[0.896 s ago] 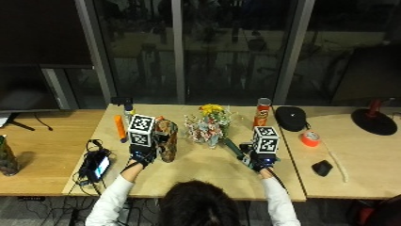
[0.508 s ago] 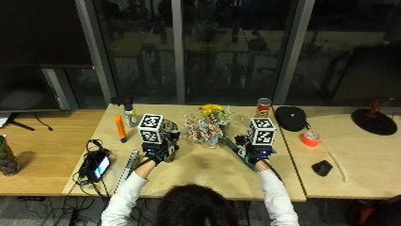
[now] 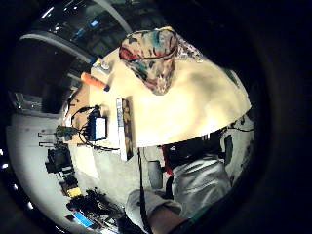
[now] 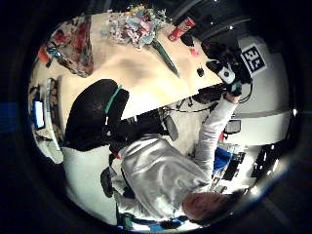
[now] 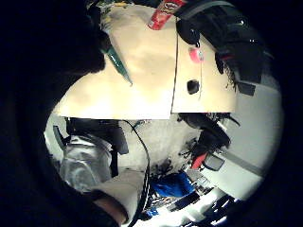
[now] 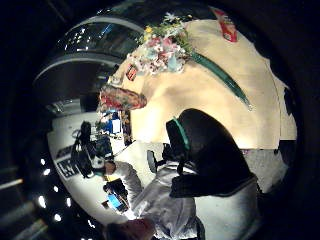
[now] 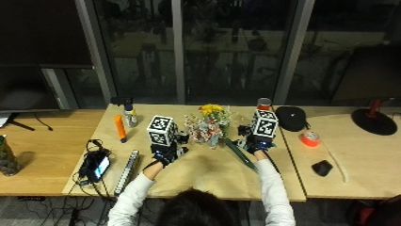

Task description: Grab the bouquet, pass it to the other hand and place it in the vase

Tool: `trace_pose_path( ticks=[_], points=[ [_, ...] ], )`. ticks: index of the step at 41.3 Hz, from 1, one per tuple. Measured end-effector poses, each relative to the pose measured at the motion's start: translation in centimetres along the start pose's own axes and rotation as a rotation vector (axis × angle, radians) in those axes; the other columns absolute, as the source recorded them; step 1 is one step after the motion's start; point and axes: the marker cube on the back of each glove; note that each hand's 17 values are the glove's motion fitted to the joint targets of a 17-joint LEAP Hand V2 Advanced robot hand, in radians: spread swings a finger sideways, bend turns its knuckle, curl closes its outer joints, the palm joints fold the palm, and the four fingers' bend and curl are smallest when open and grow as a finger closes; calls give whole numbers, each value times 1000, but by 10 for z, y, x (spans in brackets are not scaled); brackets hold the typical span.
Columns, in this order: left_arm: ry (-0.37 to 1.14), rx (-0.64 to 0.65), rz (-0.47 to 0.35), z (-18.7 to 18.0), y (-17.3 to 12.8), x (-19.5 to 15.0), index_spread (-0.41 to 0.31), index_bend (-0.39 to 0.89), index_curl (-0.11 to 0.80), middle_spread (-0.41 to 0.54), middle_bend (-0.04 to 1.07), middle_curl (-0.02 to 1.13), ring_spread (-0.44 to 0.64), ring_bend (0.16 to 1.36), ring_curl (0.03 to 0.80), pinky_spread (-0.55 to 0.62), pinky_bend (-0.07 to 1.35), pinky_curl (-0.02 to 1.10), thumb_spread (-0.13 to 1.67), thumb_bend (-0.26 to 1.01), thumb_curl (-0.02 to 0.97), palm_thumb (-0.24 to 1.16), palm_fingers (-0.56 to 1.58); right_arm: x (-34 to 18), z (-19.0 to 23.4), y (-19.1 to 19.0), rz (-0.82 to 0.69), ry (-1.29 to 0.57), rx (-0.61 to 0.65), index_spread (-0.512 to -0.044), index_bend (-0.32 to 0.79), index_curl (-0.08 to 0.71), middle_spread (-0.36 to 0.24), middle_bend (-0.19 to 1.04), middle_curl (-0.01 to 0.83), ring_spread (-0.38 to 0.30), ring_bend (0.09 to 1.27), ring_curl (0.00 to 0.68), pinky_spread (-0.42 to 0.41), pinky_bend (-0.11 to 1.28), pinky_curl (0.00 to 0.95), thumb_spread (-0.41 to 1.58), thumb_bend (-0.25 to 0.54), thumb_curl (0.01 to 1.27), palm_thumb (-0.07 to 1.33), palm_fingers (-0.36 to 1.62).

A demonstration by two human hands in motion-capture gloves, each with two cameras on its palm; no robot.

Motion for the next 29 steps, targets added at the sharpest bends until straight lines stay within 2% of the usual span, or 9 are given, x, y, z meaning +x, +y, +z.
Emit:
trace_pose_path(
  ticks=[9, 11, 13, 16, 17, 20, 21, 26, 29],
  points=[
    [2, 4, 26, 3, 0, 0, -43, 174, 353, 112, 174, 305, 232, 411, 269, 312, 192, 304, 1118, 4, 264, 485, 473, 27, 26, -50, 120, -39, -16, -201, 16, 78, 57, 254, 343, 33, 620, 344, 196, 680, 373, 1178, 81, 252, 487, 483],
    [10, 0, 30, 6, -1, 0, -43, 175, 357, 112, 175, 308, 233, 409, 271, 312, 193, 308, 1120, -5, 268, 489, 470, 35, 44, -68, 152, -51, -27, -195, -31, 55, 33, 304, 363, -23, 683, 366, 178, 684, 372, 1155, 74, 265, 508, 536],
    [10, -16, 29, 9, 0, -1, -47, 177, 360, 112, 174, 311, 234, 408, 273, 317, 192, 312, 1122, -11, 272, 492, 470, 43, 69, -85, 214, -67, -96, -190, -48, 36, 10, 335, 376, -58, 727, 377, 138, 704, 375, 1122, 62, 275, 524, 570],
    [4, -39, 22, 15, -1, -4, -48, 175, 364, 112, 173, 314, 233, 411, 277, 319, 190, 316, 1123, -15, 277, 495, 469, 48, 99, -86, 343, -76, -306, -184, -28, 22, -4, 354, 389, -84, 755, 390, 106, 720, 378, 1088, 45, 290, 544, 558],
    [5, -46, 21, 18, -2, -6, -48, 175, 366, 109, 173, 315, 233, 411, 278, 320, 190, 317, 1124, -16, 278, 495, 468, 48, 104, -84, 361, -66, -304, -183, -22, 20, -10, 362, 395, -91, 763, 396, 96, 726, 381, 1081, 38, 293, 549, 552],
    [17, -63, 19, 26, -5, -8, -49, 176, 370, 107, 178, 319, 233, 409, 281, 321, 188, 320, 1125, -18, 282, 496, 470, 52, 120, -92, 338, -22, -101, -176, 20, 24, -23, 370, 405, -107, 762, 407, 75, 740, 386, 1059, 38, 313, 595, 538],
    [20, -68, 19, 28, -6, -9, -50, 176, 371, 107, 178, 320, 231, 409, 282, 321, 188, 321, 1125, -18, 283, 496, 469, 54, 129, -96, 336, -14, -70, -174, 30, 26, -26, 370, 407, -111, 760, 408, 71, 743, 387, 1052, 36, 319, 607, 535],
    [29, -87, 21, 39, -9, -4, -53, 176, 375, 105, 179, 326, 223, 411, 285, 316, 184, 323, 1127, -19, 287, 499, 478, 55, 167, -99, 330, 11, -124, -180, 76, 51, -37, 353, 411, -121, 740, 407, 54, 736, 381, 1029, 18, 337, 650, 550],
    [38, -92, 32, 43, -5, -1, -54, 179, 381, 102, 181, 331, 221, 407, 286, 315, 182, 323, 1130, -18, 290, 502, 481, 53, 174, -100, 337, 26, -121, -232, 226, 115, -64, 368, 416, -128, 671, 388, 38, 640, 353, 1004, -3, 334, 662, 640]
  ],
)
